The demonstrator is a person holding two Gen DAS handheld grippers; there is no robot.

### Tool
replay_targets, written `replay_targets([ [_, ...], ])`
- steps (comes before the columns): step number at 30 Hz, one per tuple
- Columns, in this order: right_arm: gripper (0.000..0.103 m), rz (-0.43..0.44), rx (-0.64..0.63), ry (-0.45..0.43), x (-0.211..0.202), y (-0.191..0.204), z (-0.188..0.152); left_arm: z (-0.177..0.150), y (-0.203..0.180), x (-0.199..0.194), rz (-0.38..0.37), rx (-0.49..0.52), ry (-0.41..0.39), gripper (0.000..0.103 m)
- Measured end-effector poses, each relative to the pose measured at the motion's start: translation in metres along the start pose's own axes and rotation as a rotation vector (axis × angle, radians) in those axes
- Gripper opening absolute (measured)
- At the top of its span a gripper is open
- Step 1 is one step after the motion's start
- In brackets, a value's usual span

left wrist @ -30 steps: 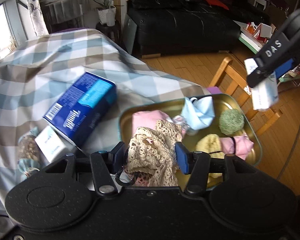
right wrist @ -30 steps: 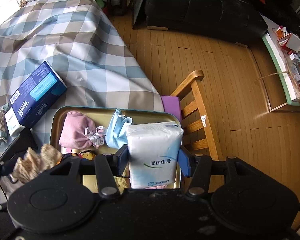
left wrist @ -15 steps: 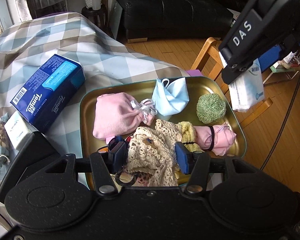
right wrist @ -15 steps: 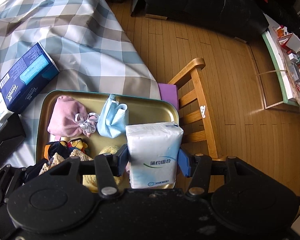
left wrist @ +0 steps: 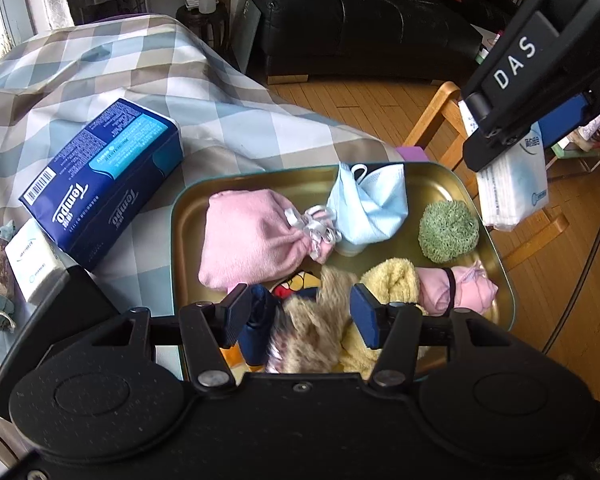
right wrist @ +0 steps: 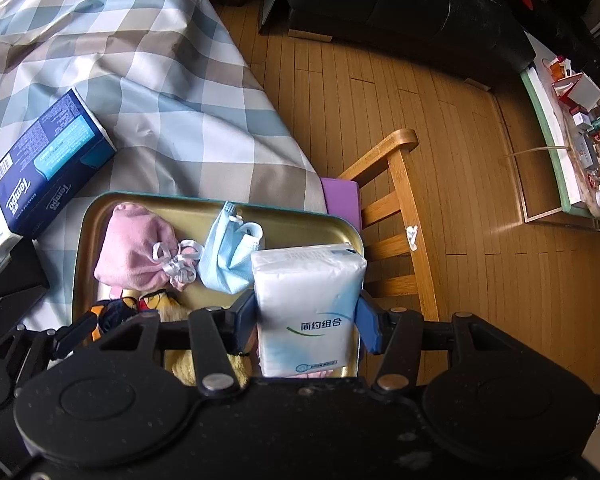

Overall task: Organize soft objects
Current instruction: 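Open both grippers to drop the lace pouch and tissue packet into the tray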

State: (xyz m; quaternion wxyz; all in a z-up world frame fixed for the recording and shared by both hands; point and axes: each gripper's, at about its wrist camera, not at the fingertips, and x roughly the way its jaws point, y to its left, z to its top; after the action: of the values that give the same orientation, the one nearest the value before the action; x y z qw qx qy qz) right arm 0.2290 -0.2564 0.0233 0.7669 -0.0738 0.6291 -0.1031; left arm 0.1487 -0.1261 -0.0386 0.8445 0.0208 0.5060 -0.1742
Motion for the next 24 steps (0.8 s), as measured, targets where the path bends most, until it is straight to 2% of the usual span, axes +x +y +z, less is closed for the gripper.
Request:
replay_targets([
  [2,0.053,0.011,0.015,-0.015,-0.002,-0.001,0.002,0.001,0.002,-0.001,0.007,-0.002,-0.005,0.053],
  [4,0.062,0.020,0.025,-0.025,-0.005,-0.001,0.004,-0.001,0.004,-0.002,0.009,-0.004,-0.005,0.053],
  [12,0.062,-0.009,0.017,-0.023,-0.003,-0.002,0.001,-0.005,0.005,-0.002,0.026,0.006,-0.004,0.053],
  [15,0.062,-0.017,0.020,-0.022,-0.003,-0.004,0.001,-0.007,0.004,-0.003,0.035,0.018,-0.010,0.060],
  [24,0.062,-0.026,0.010,-0.021,-0.004,0.000,0.002,-0.008,0.007,-0.010,0.071,0.022,0.001,0.060],
])
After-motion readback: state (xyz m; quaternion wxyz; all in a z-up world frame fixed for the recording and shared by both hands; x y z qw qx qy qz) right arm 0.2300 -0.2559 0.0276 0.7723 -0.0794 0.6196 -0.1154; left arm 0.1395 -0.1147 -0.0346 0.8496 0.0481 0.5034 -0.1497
